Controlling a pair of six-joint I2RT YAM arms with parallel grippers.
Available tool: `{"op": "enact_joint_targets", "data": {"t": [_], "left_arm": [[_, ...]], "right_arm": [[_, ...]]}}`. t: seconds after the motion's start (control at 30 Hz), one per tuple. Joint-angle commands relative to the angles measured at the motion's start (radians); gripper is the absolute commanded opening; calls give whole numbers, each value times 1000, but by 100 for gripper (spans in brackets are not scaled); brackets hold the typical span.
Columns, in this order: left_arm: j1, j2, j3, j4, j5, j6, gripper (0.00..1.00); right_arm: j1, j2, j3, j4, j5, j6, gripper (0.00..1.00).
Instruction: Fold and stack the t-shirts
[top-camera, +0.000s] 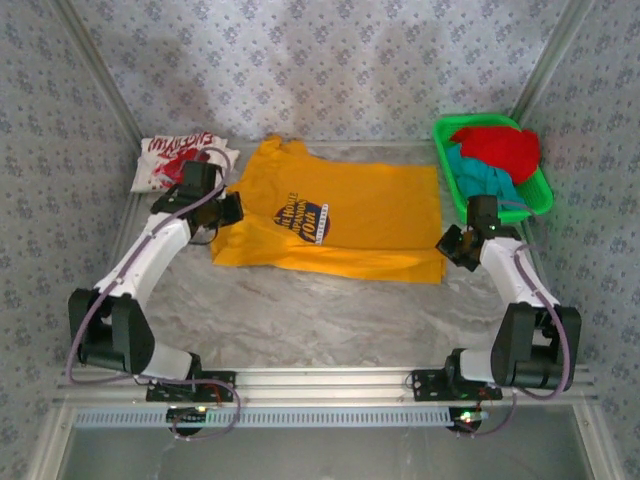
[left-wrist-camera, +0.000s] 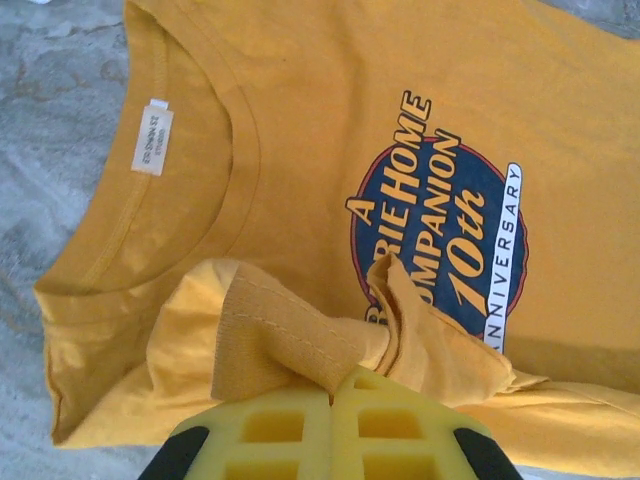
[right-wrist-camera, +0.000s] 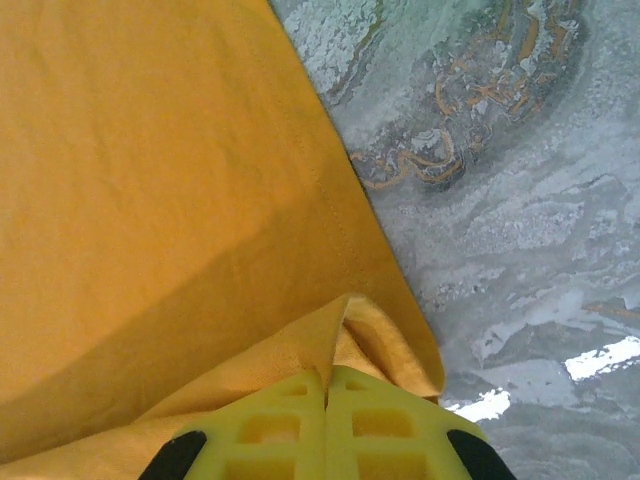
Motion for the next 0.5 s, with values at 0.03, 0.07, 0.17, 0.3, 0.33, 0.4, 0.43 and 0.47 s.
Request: {"op": "enact_joint_targets", "data": {"t": [0.03,0.07,0.17,0.3,0.33,0.4,0.43,0.47], "left_arm": [[8,38,83,43,19,69,0],[7,52,97,43,18,77,0],[7,96,145,30,13,96,0],[7,154,211,17,13,128,0],[7,170,227,12,12,135,0],[7,212,274,-2,13,152,0],[7,231,294,-6,12,160,0],[7,253,312,-6,9,168,0]], "right_arm": [[-6,33,24,42,36,-21,0],[-6,39,29,52,39,-19,0],[-6,55,44,63,41,-12,0],[-8,75,66,69,50,-7,0],[-6,81,70,73,51,-6,1],[-6,103,79,79,47,-4,1],[-6,114,83,83,45,-4,1],[-7,126,88,90,44,-1,1]]}}
